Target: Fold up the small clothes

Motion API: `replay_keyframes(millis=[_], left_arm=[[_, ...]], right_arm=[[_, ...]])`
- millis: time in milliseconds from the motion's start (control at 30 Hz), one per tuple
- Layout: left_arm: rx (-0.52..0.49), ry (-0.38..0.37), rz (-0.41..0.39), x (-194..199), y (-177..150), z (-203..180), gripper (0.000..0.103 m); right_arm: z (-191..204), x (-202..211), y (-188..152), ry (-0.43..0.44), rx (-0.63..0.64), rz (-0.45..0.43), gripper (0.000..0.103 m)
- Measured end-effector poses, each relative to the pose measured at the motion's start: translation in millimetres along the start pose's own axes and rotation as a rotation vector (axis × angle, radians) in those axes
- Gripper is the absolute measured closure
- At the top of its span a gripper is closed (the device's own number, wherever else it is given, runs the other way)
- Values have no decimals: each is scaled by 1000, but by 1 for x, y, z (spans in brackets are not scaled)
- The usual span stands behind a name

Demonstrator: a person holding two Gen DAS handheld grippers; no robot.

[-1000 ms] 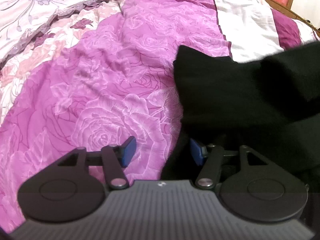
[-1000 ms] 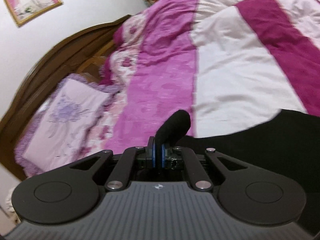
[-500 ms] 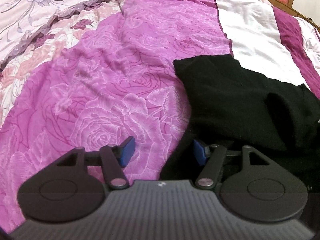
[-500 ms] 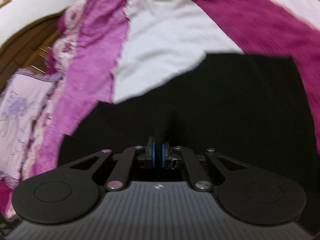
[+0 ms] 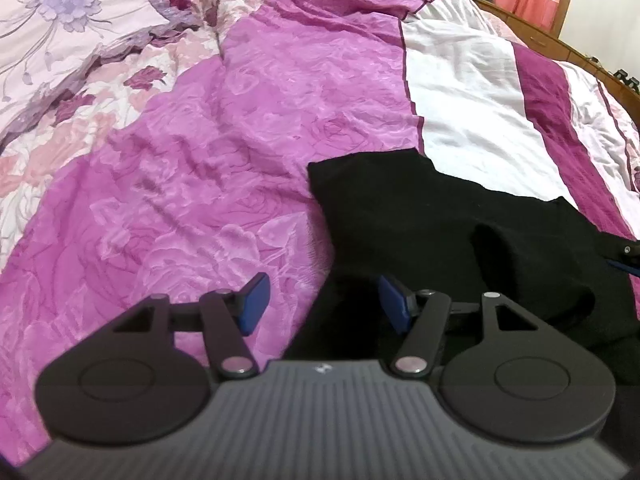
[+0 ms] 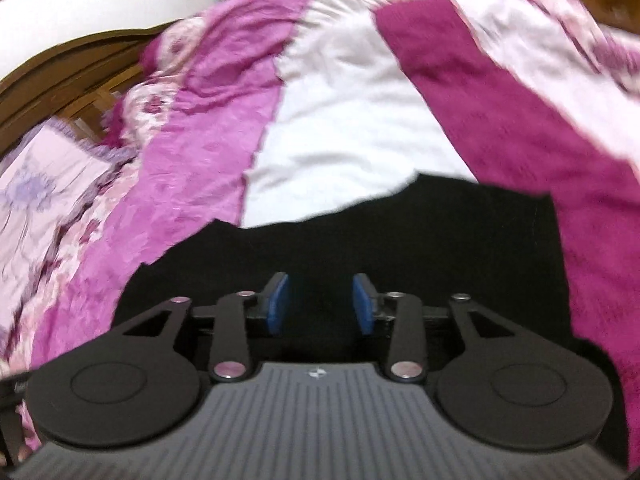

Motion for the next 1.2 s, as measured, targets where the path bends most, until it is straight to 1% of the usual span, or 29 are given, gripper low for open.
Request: replay_keyframes(millis=[67,133,200,333,533,700,833,867,933,967,1033,1067,1100,1200], left_arm=[[0,2,8,-3,-2,-1,41],[5,2,15,-4,-5,-1,41],[10,1,19,-4,-7,1,41],[8,6,18,-4,-9,4,41],[11,-10,9,-3,-7,4,41],[5,-9,17,-7,-8,3,41],[5,-9,16,-7,-8,4,41],[4,-8,16,-7,-8,4,41],[6,-4,18,-7,-8,5,41],[8,-4,18,-7,-8,5,41],[8,-5,17,-6,-8,4,41],[7,-6,15,-5,-7,4,41],[5,-7,13,-4,-7,3,41],[-8,-13,2,-1,-4,-2,41]], right_arm=[[20,2,-1,26,60,-2,49],[45,-1,-8,65,122,20,47],[65,-9,-17,86,177,38,46],[92,-31,-35,55,266,66,44],[94,-62,-55,-23,291,122,43],[92,-74,-61,-44,292,135,43],[87,-78,-61,-51,254,131,44],[86,-78,-61,-55,246,128,45],[83,-79,-60,-69,242,118,55],[81,-78,-60,-88,246,113,66],[78,-77,-59,-89,236,108,78],[77,-75,-58,-79,220,106,88],[75,-73,-56,-72,207,106,92],[71,-62,-46,-42,167,83,94]])
Point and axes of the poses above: each gripper's, at about its wrist camera, not at the fingertips, and x roughly against the way its jaws point, z to its left, y to its top, the point moved 10 cm from there along -x, roughly the way its jaws point, and after that the axes turned 4 degrees about y, right-handed, at the moved point
